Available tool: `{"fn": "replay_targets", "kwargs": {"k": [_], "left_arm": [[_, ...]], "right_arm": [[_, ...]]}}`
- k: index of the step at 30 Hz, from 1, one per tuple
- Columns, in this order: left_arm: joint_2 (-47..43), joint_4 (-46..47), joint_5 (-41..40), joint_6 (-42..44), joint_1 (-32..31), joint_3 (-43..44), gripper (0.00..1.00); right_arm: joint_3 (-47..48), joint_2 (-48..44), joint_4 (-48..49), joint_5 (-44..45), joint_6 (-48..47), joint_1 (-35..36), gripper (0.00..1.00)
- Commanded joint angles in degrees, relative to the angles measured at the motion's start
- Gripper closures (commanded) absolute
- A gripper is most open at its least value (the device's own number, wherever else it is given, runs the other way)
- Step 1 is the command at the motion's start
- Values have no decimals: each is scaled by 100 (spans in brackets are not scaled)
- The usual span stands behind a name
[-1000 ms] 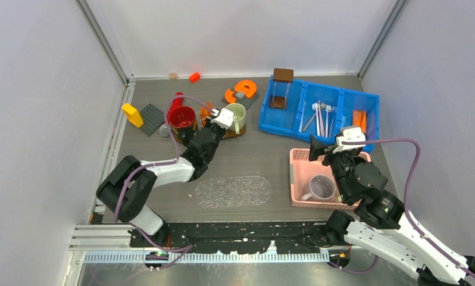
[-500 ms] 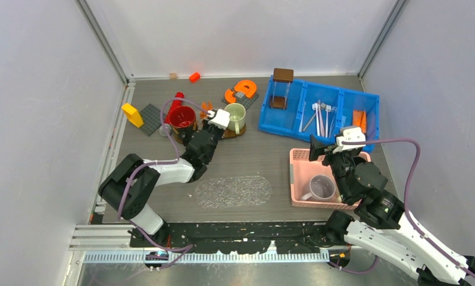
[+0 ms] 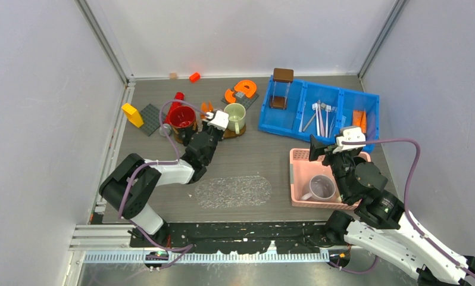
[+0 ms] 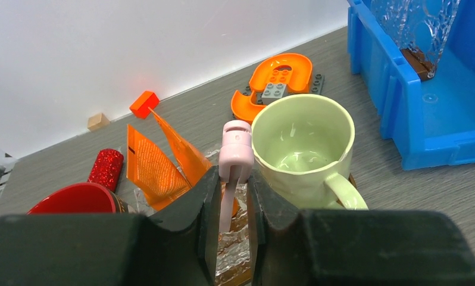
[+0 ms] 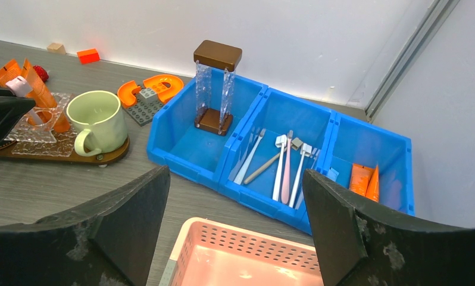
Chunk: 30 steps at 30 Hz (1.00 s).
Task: Prepare toiletry sets of a toothbrush and toothpaste on the tray
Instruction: Place the toothbrush in the toothpaste holder.
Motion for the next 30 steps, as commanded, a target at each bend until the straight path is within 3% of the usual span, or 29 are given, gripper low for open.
{"fn": "replay_targets", "kwargs": {"k": [1,10,19,30], "left_arm": [[-35,546,6,-57,30,-55,77],[-154,546,132,-131,30,-151,66],[-341,547,269,-245,36,-284,63],[-1081,31,616,-522,26,-418,31]], "right_arm": [[-31,23,209,2,-35,28,12],[-16,21,203,-24,-35,28,12],[-12,14,201,-53,-35,28,12],[115,127,91,-81,170,28,11]]}}
